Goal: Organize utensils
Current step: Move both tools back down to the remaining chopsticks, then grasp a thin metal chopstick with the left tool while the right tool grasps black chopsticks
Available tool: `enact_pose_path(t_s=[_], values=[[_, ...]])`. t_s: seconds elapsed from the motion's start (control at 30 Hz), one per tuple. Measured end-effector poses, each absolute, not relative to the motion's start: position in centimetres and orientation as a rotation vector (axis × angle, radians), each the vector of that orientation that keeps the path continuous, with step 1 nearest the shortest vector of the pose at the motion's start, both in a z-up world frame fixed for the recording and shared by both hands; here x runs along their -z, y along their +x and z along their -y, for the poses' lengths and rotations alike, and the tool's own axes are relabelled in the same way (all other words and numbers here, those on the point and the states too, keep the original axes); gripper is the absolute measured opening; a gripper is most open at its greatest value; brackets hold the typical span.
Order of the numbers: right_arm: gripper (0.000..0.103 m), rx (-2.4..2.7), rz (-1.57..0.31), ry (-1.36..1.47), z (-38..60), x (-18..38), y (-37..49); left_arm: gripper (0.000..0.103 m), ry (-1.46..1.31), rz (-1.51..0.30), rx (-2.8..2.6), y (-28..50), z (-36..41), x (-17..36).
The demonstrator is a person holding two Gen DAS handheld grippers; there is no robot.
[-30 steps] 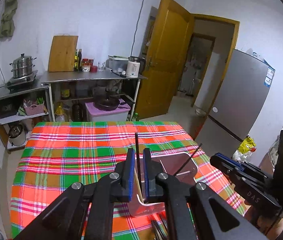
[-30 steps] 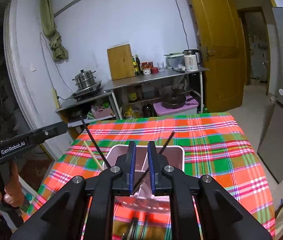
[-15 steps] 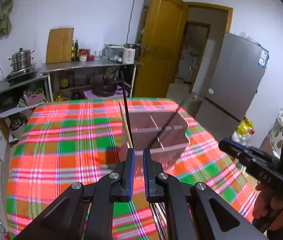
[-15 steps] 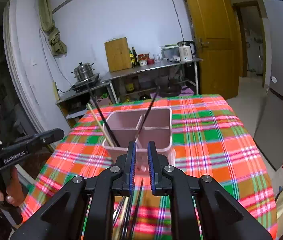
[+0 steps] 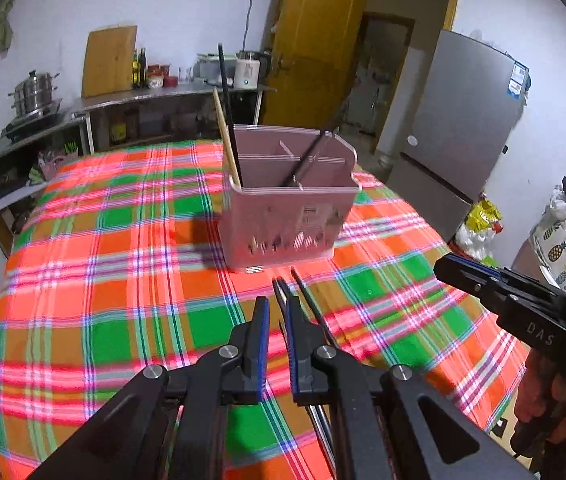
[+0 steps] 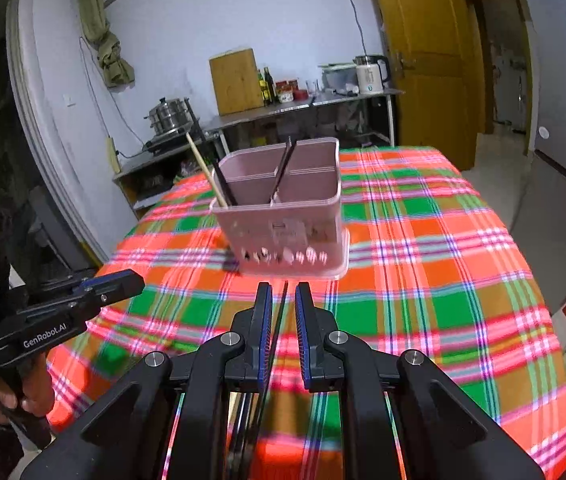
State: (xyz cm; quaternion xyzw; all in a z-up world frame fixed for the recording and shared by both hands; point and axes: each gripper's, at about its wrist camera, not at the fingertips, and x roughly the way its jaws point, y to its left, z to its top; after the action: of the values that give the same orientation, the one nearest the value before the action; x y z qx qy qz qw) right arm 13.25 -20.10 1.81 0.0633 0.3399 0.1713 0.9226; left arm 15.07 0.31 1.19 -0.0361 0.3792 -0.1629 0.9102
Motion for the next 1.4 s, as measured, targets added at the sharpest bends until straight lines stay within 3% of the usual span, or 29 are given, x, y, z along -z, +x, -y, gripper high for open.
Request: enact_pose_path(t_s=[0.3, 0.47, 1.4], values=[[0.012, -0.356, -0.754, 0.127, 19.9, 0.7, 11.9, 0.007, -0.093, -0.864, 0.338, 14.1, 0.3, 2.3], [0.012, -0.361, -0.779, 0.126, 19.6, 1.7, 12.0, 0.017, -0.108, -0.911, 0.336, 14.6, 0.9, 4.2], [0.012, -0.367, -0.879, 0.153, 19.5, 5.6, 13.9, 0.017, -0.069, -0.991, 0.296, 18.5, 3.5, 9.0]])
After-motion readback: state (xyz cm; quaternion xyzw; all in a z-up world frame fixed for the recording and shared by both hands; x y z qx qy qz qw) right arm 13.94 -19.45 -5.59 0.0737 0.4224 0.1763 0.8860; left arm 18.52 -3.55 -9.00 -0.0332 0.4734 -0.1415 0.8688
